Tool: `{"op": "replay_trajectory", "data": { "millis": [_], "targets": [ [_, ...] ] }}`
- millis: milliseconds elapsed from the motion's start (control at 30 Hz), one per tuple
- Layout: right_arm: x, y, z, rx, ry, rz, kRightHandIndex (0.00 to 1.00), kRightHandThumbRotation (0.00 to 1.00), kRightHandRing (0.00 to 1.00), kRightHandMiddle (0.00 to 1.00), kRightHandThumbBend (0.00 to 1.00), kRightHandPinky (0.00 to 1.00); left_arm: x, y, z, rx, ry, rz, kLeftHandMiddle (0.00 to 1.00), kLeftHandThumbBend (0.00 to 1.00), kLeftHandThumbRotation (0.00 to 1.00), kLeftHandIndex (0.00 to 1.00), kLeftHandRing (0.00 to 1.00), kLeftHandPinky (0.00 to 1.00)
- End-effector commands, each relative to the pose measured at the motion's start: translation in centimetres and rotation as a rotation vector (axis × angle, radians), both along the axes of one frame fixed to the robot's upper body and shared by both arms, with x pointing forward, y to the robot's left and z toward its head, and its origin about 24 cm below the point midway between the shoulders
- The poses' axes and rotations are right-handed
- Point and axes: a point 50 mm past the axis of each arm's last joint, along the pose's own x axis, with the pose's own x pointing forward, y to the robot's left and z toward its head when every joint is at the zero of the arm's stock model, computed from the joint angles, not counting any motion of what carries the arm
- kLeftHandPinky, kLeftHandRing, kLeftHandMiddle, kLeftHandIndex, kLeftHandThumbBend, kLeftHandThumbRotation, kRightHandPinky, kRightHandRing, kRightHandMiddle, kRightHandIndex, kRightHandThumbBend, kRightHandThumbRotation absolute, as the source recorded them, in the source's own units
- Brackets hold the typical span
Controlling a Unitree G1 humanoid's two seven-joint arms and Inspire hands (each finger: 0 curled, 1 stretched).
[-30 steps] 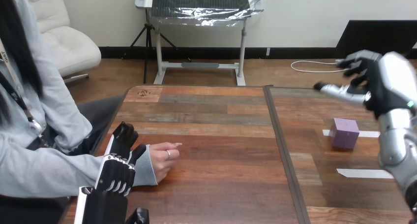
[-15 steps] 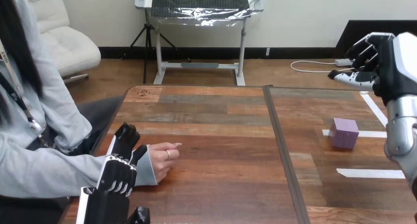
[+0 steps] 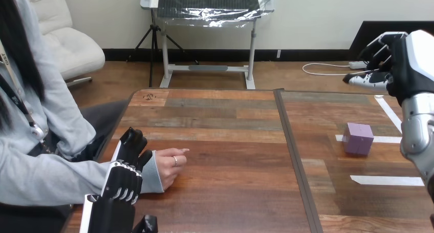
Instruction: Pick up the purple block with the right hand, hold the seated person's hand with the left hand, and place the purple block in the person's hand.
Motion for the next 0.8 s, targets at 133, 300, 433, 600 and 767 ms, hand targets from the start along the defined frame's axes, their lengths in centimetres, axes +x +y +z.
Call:
{"op": "replay_trajectory", "data": {
  "millis": [133, 300, 433, 600, 767],
  "targets": [
    [1.9, 0.5, 3.2, -0.044, 0.046, 0.009, 0.66, 0.25, 0.59, 0.64, 0.75, 0.51, 1.3, -0.6, 0.9, 0.008, -0.06, -0.023, 0.96, 1.0, 0.69, 0.94, 0.96, 0.94],
    [2.0, 0.4, 2.8, -0.07, 0.125, 0.003, 0.73, 0.33, 0.67, 0.71, 0.77, 0.59, 1.2, -0.6, 0.9, 0.012, -0.065, -0.015, 0.96, 1.0, 0.69, 0.94, 0.94, 0.92],
    [2.0, 0.3, 2.4, -0.1, 0.2, -0.003, 0.78, 0.44, 0.74, 0.77, 0.78, 0.66, 1.1, -0.7, 0.9, 0.011, -0.064, -0.012, 0.95, 1.0, 0.69, 0.93, 0.94, 0.9],
    [2.0, 0.2, 1.8, -0.14, 0.281, -0.007, 0.82, 0.59, 0.79, 0.82, 0.81, 0.7, 1.1, -0.7, 0.9, 0.003, -0.065, -0.013, 0.95, 1.0, 0.69, 0.94, 0.94, 0.89],
    [1.9, 0.2, 1.2, -0.143, 0.353, -0.009, 0.86, 0.69, 0.82, 0.86, 0.84, 0.72, 1.1, -0.7, 0.9, 0.003, -0.064, -0.013, 0.95, 1.0, 0.69, 0.94, 0.94, 0.89]
  ]
}}
